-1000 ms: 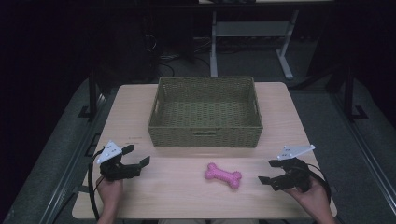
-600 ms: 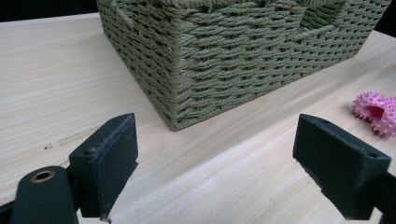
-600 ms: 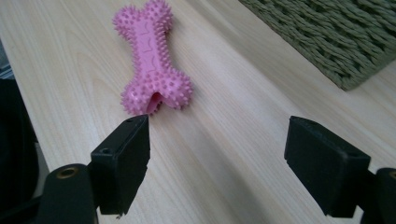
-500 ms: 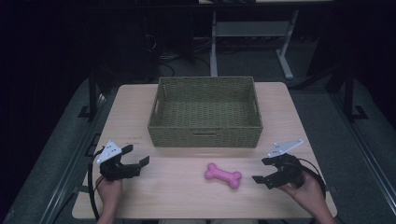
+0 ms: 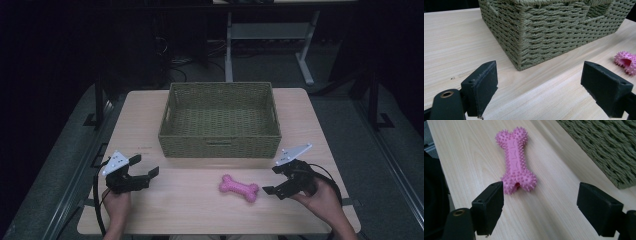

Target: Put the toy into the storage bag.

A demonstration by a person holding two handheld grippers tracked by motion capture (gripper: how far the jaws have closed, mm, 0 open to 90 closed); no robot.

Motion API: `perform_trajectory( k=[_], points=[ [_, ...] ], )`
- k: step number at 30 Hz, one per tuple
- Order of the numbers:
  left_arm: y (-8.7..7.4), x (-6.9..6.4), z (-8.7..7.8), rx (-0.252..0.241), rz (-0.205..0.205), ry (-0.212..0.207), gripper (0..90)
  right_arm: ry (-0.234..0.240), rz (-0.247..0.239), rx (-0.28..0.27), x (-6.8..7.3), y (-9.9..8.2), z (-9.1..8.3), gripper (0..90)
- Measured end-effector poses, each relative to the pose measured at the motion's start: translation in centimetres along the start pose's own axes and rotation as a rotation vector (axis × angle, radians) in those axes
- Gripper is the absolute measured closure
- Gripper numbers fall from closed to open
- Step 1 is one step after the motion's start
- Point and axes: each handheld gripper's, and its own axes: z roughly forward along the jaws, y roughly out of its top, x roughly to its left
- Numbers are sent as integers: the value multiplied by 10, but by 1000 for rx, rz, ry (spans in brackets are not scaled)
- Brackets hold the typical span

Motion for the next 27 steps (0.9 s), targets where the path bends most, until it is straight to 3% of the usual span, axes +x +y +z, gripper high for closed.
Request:
perform_trajectory(
  k=[13,17,27],
  points=[
    [1,-3,1,0,16,3,136,35,-92,60,10,30,19,212],
    [2,-3,1,-2,18,1,136,64,-98,66,12,37,24,210],
    [1,-2,-1,-6,12,-1,136,74,-132,105,18,47,39,207]
  ],
)
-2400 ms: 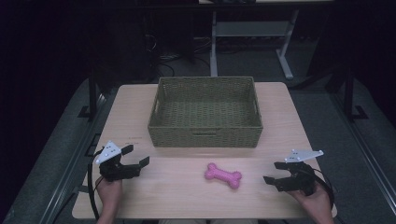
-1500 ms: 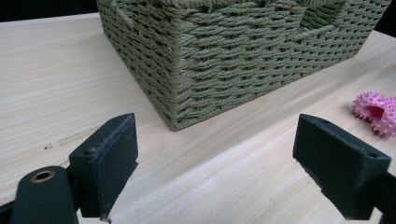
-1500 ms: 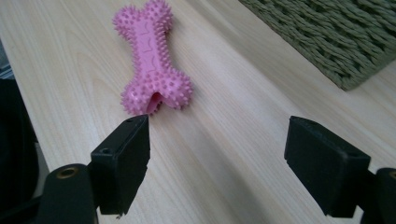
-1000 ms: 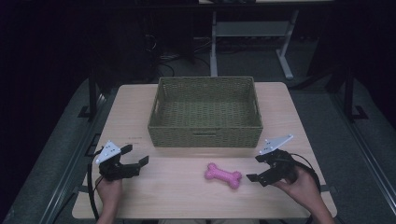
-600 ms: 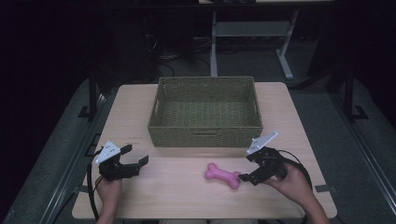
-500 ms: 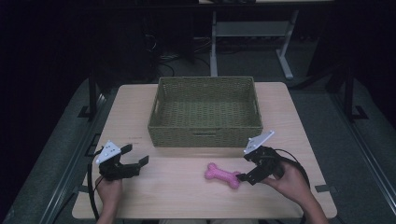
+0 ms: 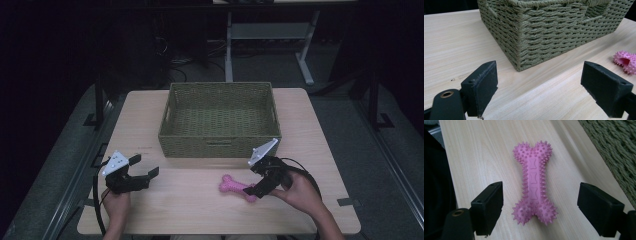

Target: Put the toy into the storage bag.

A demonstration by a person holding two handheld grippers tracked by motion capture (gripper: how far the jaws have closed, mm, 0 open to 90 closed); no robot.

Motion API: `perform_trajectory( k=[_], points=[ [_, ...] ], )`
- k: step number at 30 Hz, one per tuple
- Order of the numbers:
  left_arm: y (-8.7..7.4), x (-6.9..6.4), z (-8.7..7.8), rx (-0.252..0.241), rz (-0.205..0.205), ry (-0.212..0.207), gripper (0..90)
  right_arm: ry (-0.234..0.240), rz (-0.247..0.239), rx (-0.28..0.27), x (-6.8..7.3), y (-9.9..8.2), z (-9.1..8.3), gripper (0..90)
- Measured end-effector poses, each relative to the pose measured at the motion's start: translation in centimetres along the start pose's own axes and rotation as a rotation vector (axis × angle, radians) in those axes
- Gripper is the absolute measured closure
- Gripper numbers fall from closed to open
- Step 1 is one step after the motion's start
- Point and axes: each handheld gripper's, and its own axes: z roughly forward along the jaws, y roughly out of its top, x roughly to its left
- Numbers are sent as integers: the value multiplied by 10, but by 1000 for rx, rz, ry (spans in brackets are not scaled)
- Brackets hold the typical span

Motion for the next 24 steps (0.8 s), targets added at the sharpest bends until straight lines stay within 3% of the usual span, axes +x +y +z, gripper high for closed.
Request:
perform_trajectory(
  k=[8,24],
  points=[
    [0,1,-1,-4,-3,2,136,17,-39,37,4,13,14,216],
    [0,2,-2,-3,-2,1,136,26,-71,85,6,17,36,277]
  ],
)
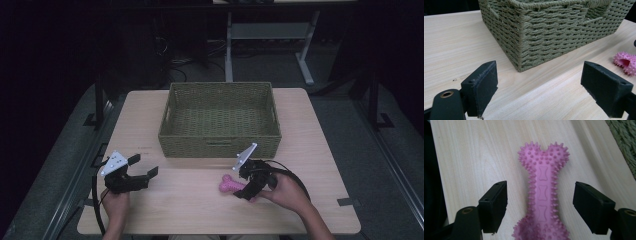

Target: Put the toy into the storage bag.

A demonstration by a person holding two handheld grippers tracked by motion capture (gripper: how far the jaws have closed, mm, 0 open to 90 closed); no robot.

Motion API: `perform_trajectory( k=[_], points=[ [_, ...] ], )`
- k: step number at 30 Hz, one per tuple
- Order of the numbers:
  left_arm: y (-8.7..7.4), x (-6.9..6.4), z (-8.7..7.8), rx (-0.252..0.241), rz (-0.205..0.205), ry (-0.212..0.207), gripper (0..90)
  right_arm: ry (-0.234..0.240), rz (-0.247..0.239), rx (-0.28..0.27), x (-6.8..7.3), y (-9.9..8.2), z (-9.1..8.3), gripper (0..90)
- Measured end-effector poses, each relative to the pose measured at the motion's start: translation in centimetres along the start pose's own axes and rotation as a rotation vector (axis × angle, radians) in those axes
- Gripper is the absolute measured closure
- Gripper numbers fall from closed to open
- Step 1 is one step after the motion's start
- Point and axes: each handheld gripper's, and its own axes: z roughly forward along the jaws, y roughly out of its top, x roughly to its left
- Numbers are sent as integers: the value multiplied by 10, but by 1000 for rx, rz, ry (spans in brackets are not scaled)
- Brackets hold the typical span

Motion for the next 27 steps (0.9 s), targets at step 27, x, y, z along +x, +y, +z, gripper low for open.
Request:
perform_trajectory(
  k=[27],
  points=[
    [0,0,1,0,-3,-3,136,-7,-15,53,-1,1,13,450]
  ],
)
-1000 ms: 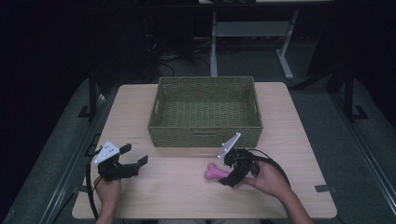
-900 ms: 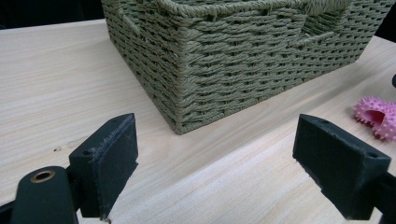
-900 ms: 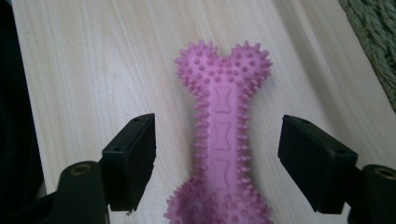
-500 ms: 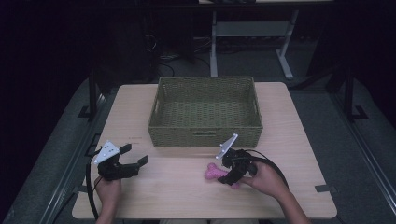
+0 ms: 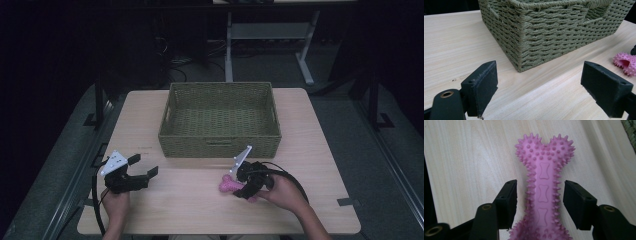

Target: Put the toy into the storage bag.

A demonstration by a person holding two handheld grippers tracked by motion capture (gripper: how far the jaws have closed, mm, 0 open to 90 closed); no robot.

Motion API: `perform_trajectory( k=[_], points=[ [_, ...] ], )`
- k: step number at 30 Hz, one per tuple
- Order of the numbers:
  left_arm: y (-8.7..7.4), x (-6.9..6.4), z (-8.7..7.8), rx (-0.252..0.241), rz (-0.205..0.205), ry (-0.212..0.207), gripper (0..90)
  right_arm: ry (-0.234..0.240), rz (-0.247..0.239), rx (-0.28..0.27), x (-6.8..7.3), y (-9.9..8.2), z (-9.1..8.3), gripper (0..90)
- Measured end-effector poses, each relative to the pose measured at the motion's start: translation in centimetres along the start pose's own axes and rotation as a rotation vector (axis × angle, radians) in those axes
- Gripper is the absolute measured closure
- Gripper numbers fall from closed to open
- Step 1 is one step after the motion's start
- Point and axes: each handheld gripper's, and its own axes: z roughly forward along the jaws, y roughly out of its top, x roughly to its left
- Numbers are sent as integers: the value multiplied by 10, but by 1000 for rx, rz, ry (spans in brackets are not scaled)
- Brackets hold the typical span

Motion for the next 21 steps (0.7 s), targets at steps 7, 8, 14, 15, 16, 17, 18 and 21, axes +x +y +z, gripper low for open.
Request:
perform_trajectory(
  k=[7,8,14,15,16,17,18,21],
  points=[
    [0,0,0,-1,0,1,136,-3,-6,22,0,1,4,479],
    [0,0,0,0,-1,1,136,0,-5,25,0,1,4,482],
    [0,0,0,-3,-2,2,136,-1,-11,39,-1,2,8,516],
    [0,0,0,-6,-4,3,136,-6,-16,50,0,2,9,529],
    [0,0,0,-5,-2,3,136,-6,-16,50,0,2,9,529],
    [0,1,0,-4,-3,2,136,-7,-19,52,0,2,10,539],
    [0,0,0,-5,-7,2,136,-11,-25,50,0,2,10,551],
    [0,1,-1,-4,-3,2,136,-8,-23,49,-1,2,9,564]
  ],
)
